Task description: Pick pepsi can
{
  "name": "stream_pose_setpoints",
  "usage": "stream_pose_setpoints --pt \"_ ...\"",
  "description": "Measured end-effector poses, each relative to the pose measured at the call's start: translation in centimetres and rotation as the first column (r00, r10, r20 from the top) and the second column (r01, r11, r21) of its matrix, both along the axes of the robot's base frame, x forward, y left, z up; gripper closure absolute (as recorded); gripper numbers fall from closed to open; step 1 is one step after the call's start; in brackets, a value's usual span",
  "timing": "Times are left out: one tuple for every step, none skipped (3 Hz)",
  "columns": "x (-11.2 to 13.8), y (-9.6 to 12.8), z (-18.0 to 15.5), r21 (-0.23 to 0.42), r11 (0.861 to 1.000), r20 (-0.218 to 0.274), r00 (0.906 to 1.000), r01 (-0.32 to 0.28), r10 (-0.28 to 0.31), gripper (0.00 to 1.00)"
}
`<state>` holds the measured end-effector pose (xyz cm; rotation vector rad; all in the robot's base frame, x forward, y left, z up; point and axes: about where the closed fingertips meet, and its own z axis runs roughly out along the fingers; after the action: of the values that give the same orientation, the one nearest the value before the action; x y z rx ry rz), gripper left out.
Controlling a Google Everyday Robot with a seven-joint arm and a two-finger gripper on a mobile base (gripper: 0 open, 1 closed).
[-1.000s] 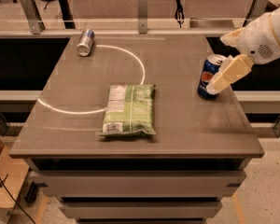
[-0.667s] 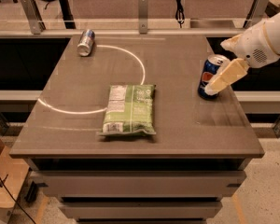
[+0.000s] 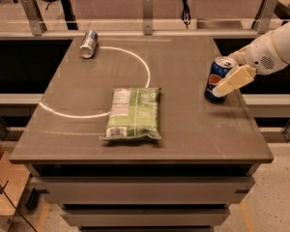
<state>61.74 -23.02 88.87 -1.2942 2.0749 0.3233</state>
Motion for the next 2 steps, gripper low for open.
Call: stream_pose_setpoints --pt "0.0 -0.2 0.4 0.011 1.0 0.006 0.9999 -0.011 0.011 0.41" --pt "-0.1 0.3 1.8 0.016 0.999 0.032 0.9989 -0.034 0.034 0.64"
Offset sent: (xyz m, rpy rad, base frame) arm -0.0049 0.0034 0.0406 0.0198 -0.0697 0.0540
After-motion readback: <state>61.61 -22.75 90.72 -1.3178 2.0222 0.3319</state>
